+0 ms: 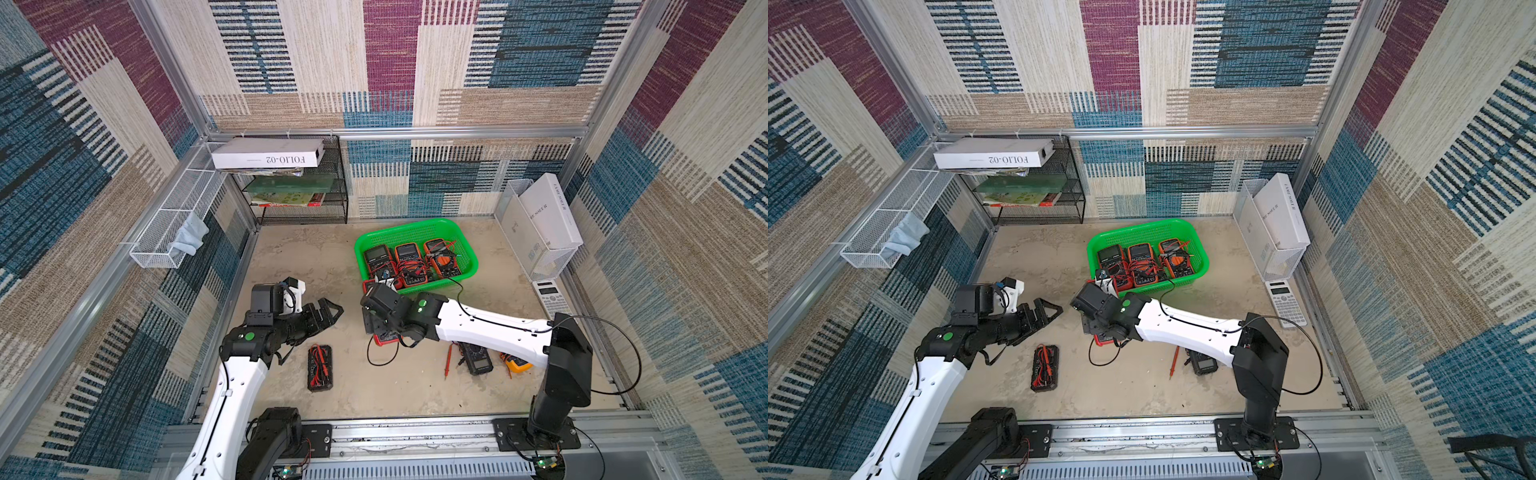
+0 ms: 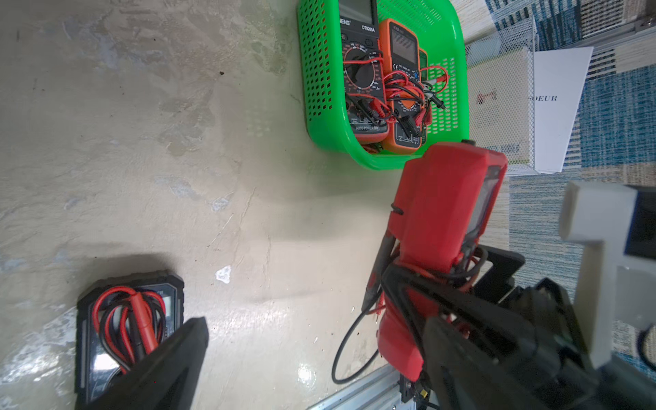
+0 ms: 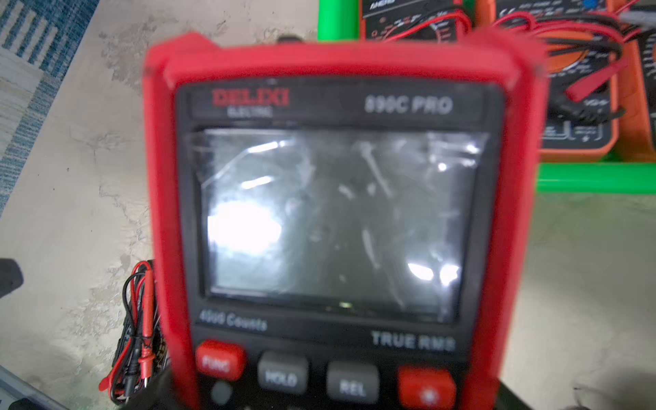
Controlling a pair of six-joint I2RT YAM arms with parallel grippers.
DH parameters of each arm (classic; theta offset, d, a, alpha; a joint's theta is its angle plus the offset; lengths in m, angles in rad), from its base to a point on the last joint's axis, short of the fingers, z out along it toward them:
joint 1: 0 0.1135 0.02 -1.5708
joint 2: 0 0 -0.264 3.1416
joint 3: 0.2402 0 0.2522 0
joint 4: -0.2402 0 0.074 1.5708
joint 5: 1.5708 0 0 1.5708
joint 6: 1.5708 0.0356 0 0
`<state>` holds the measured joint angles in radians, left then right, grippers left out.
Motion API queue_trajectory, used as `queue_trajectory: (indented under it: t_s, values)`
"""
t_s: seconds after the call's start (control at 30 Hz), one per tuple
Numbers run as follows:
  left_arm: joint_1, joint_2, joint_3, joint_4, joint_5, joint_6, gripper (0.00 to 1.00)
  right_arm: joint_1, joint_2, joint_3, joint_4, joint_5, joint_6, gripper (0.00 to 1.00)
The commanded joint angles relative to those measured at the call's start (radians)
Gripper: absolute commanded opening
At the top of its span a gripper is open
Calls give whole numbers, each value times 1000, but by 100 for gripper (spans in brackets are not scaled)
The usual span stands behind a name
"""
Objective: Put the multimeter into the basket
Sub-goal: Pick up the multimeter from the center of the board, then place the multimeter in the basket.
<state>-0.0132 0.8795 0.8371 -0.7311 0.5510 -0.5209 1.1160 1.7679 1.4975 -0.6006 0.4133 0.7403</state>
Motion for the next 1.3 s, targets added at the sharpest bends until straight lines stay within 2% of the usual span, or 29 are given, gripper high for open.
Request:
queue_trajectory:
  t_s: [0.0,0.33,0.43,0.73,1.0,1.27]
  values:
    - [-12,5,23,39,54,-21,100,-34,-30,0,18,18,-38,70]
    - [-114,87,125,140,38,-81,100,-190,-106,-19,40,-28,-106,70]
    - [-161,120,159,172,-12,-96,100,-245,-128,-32,54,-51,-124,70]
    - [-323,293,310,224,-58,-101,100,-427,-171,-29,90,-141,-182,71]
    - [-412,443,419,258,-65,-87,100,-599,-129,17,112,-214,-228,71]
    - [-445,540,502,253,-55,-69,100,-715,12,99,195,-266,-298,71]
